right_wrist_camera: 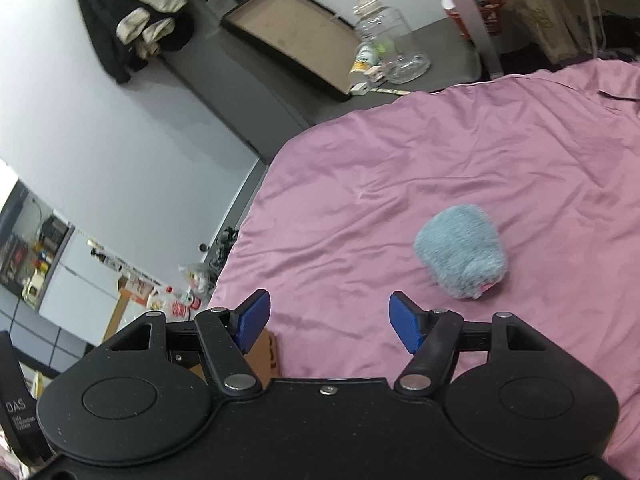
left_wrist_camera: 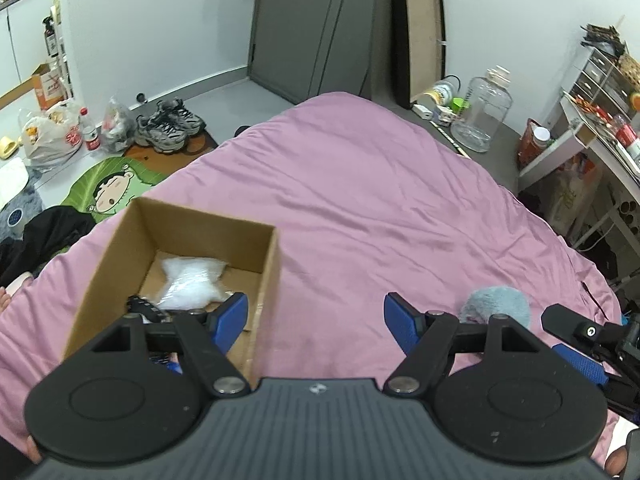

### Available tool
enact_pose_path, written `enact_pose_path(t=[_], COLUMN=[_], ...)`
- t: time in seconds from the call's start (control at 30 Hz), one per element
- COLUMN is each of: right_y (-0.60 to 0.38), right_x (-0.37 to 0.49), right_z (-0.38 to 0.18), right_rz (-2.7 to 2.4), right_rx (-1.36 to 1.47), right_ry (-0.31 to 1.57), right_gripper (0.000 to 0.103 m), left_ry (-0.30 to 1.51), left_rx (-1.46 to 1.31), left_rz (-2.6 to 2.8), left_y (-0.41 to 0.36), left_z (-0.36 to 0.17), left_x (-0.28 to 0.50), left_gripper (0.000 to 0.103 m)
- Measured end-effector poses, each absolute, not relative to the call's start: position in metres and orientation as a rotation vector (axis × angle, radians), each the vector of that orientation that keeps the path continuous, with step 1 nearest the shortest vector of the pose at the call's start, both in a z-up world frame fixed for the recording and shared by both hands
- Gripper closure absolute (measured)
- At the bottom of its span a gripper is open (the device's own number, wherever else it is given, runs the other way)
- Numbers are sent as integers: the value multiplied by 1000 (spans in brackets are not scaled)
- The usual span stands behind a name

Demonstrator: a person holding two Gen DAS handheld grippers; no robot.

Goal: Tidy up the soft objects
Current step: 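Move both tools back over the bed toward the grey fluffy mouse, then close the left tool on the grey mouse while the right tool grasps it too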

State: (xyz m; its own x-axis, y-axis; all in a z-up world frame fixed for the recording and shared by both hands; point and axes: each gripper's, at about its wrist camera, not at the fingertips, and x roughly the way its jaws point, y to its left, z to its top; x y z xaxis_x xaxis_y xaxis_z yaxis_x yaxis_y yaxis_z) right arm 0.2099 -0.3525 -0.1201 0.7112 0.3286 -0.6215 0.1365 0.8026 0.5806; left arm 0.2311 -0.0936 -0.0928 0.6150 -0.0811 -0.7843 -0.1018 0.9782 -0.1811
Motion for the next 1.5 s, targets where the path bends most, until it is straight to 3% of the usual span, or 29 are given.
enact_pose_path(t=[0.67,0.83,0.97,1.2,1.5], right_y=[-438,-447,-459,-469,-472], right_x=[232,243,252,265,276], right_z=[-167,-181,-196,-222,-240], right_rz=[38,31,7,10,4], right_rx=[847,880,929,992,1025], right_ry=[771,780,789,823,843], right_gripper=[39,44,53,62,62], left_ry=[952,970,985,1031,1039], left_rx=[-217,-247,-272,-331,-398], left_rz=[-74,-87,-92,-104,-98], left_y=[-189,-206,-218,-237,-250], left_z=[-118,-132,-142,-163,-181], left_x=[265,274,284,301,314], left_gripper=[30,34,40,59,59])
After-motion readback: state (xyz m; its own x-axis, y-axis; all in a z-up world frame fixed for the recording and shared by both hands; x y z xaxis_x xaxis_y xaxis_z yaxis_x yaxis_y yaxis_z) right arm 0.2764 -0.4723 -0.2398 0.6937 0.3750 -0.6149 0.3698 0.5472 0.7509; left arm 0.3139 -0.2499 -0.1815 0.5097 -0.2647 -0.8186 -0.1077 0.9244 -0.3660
